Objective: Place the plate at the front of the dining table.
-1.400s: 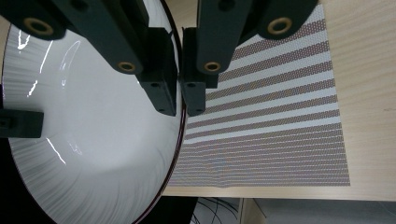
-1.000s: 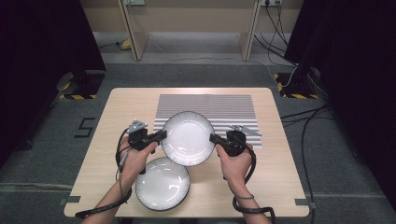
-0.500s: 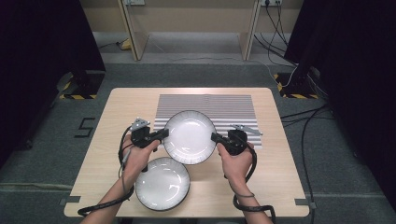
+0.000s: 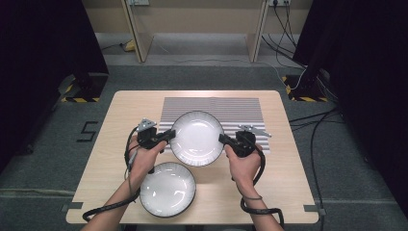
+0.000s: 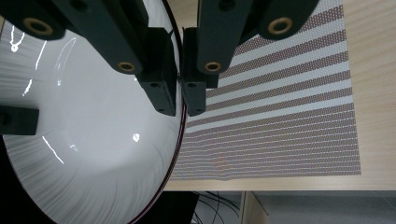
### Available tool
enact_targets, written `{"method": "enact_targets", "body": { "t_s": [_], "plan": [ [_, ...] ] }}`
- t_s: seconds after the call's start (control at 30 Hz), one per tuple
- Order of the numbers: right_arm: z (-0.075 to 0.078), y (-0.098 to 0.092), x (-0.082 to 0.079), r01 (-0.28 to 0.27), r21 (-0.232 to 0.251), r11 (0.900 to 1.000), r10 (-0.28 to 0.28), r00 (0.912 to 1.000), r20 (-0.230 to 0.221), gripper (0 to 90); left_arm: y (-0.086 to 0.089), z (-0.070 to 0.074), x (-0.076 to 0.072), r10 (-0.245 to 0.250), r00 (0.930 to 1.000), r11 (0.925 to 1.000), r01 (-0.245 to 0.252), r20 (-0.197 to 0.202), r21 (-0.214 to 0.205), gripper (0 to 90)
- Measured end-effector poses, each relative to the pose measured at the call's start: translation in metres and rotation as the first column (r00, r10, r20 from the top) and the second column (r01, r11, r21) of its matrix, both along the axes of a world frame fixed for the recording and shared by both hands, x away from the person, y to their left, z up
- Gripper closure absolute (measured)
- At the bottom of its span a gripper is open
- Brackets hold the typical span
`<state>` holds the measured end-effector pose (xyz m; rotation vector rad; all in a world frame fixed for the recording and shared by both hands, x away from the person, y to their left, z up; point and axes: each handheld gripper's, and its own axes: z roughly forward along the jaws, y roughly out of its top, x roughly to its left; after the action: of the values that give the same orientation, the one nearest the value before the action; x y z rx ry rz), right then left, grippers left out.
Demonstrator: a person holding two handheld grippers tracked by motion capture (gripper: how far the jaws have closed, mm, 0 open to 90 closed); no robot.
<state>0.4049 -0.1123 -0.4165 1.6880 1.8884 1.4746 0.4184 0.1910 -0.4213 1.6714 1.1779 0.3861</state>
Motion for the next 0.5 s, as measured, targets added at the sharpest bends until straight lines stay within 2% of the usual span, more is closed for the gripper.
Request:
{"method": "enact_targets", "body": {
  "t_s": [0.5],
  "plan": [
    [-0.001, -0.003, 0.007, 0.013, -0.016, 0.9998, -0.013, 0.9999, 0.011, 85.4, -0.005, -0.004, 0.010, -0.004, 1.0000, 1.0000, 0.004, 0.000, 0.001, 83.5]
  ]
}}
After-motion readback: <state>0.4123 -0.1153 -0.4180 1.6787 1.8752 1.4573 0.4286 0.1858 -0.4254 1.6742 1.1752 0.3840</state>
